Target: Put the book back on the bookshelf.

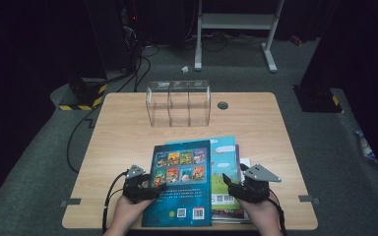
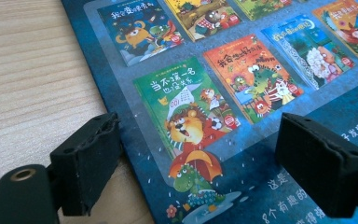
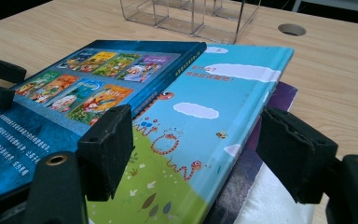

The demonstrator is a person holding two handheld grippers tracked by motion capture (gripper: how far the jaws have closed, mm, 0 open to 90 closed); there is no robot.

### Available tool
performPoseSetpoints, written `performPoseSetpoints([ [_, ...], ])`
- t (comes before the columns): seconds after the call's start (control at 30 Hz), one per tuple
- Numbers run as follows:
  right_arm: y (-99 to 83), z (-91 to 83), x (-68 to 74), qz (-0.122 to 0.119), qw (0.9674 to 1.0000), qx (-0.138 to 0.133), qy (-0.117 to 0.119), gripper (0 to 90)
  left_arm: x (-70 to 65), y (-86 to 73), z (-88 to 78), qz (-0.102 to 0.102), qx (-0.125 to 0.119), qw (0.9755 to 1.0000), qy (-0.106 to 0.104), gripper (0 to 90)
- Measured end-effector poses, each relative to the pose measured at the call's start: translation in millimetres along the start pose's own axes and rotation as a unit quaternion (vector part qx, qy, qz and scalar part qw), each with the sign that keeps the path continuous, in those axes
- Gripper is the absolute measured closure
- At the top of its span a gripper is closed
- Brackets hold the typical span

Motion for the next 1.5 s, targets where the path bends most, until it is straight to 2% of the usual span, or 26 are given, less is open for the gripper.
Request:
performPoseSetpoints([
  [0.03,-0.5,-0.1,0.3,0.005,1.0000,0.001,0.000,27.0,-0.3,0.2,0.2,-0.002,-0.002,1.0000,0.000,14.4],
  [0.07,-0.4,0.6,-0.5,-0.003,1.0000,0.000,0.000,26.9,-0.4,0.2,0.1,0.000,-0.002,1.0000,0.000,14.6],
  [0.27,1.4,0.6,2.5,0.001,1.0000,-0.002,0.002,26.9,-0.1,-0.2,-0.2,0.004,-0.007,1.0000,0.003,14.9],
  [0.5,2.0,1.0,6.6,-0.005,1.0000,0.000,0.005,26.9,1.2,-0.5,-1.3,0.004,-0.009,0.9999,0.005,17.0],
  [0.7,3.1,0.1,4.4,-0.003,1.0000,-0.003,0.003,26.9,1.4,-0.3,-1.4,0.004,-0.010,0.9999,0.005,18.2],
  [0.9,3.5,-1.3,1.1,0.006,1.0000,-0.004,-0.001,27.0,-5.5,0.7,0.3,0.006,-0.019,0.9998,-0.003,21.5],
  [1.07,3.2,-0.8,1.6,0.001,1.0000,-0.005,0.001,27.1,-10.4,1.2,0.5,0.003,-0.021,0.9997,-0.012,23.7],
  [1.27,2.4,-1.0,1.3,0.002,1.0000,-0.003,0.001,27.2,-22.4,2.3,3.0,0.019,-0.023,0.9993,-0.021,25.9],
  [1.5,-0.4,0.7,0.8,0.008,1.0000,0.003,0.001,27.4,-25.5,3.2,3.4,0.020,-0.025,0.9992,-0.024,27.7],
])
Point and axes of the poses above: each handheld gripper's, and its own axes: z roughly forward along the jaws, y roughly out of its top, x roughly to its left, the point moved 7 cm from there along z, roughly forward along the jaws, and after that the axes turned 5 degrees about -z, right-handed, at the moved point
